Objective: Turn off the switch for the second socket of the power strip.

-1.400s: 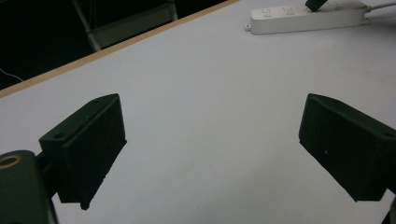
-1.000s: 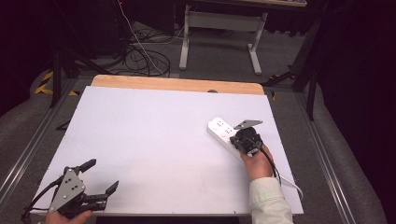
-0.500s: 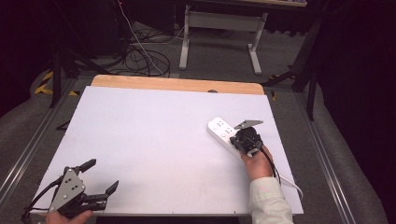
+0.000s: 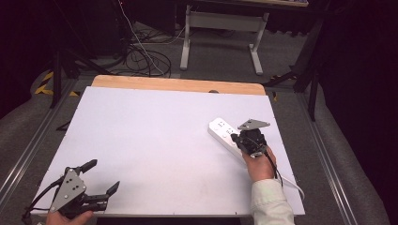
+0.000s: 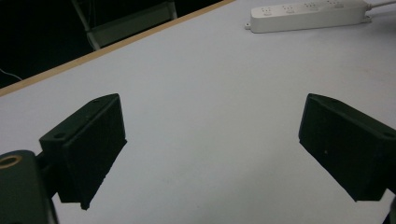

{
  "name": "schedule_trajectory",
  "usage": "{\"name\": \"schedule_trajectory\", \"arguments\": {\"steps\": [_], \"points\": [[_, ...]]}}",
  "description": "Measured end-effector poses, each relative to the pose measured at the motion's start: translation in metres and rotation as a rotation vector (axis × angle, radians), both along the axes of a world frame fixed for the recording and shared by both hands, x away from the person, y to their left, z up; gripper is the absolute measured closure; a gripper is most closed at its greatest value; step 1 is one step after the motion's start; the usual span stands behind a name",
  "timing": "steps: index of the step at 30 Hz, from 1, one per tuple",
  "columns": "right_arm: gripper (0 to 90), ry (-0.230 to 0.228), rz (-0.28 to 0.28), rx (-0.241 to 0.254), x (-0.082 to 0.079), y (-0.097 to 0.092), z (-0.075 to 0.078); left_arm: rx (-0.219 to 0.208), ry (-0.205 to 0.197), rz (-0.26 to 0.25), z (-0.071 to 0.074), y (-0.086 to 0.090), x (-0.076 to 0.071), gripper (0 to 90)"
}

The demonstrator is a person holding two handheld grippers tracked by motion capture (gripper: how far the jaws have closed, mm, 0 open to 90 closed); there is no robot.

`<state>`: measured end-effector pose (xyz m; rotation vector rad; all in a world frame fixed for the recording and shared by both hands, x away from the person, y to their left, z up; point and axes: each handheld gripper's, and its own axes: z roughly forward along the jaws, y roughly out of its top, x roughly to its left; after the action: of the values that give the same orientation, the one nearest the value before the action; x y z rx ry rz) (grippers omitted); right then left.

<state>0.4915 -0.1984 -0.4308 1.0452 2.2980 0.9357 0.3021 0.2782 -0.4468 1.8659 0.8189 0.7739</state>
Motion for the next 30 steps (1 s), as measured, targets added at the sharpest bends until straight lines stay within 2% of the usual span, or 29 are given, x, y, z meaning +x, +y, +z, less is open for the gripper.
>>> {"name": "schedule_trajectory", "arguments": {"steps": [9, 15, 29, 30], "points": [[90.0, -0.04, 0.002, 0.009, -0.013, -0.004, 0.015, -0.001, -0.005, 0.001, 0.0, 0.0, 0.0, 7.8], [90.0, -0.065, -0.004, 0.057, -0.025, -0.014, 0.027, -0.001, -0.004, -0.001, 0.0, 0.0, 0.0, 7.8], [89.8, -0.103, 0.032, 0.065, -0.041, -0.015, 0.042, -0.008, 0.002, -0.001, 0.0, -0.001, 0.0, 7.9], [82.6, -0.104, 0.038, 0.069, -0.042, -0.015, 0.042, 0.0, -0.002, -0.001, 0.0, -0.001, 0.001, 7.9]]}}
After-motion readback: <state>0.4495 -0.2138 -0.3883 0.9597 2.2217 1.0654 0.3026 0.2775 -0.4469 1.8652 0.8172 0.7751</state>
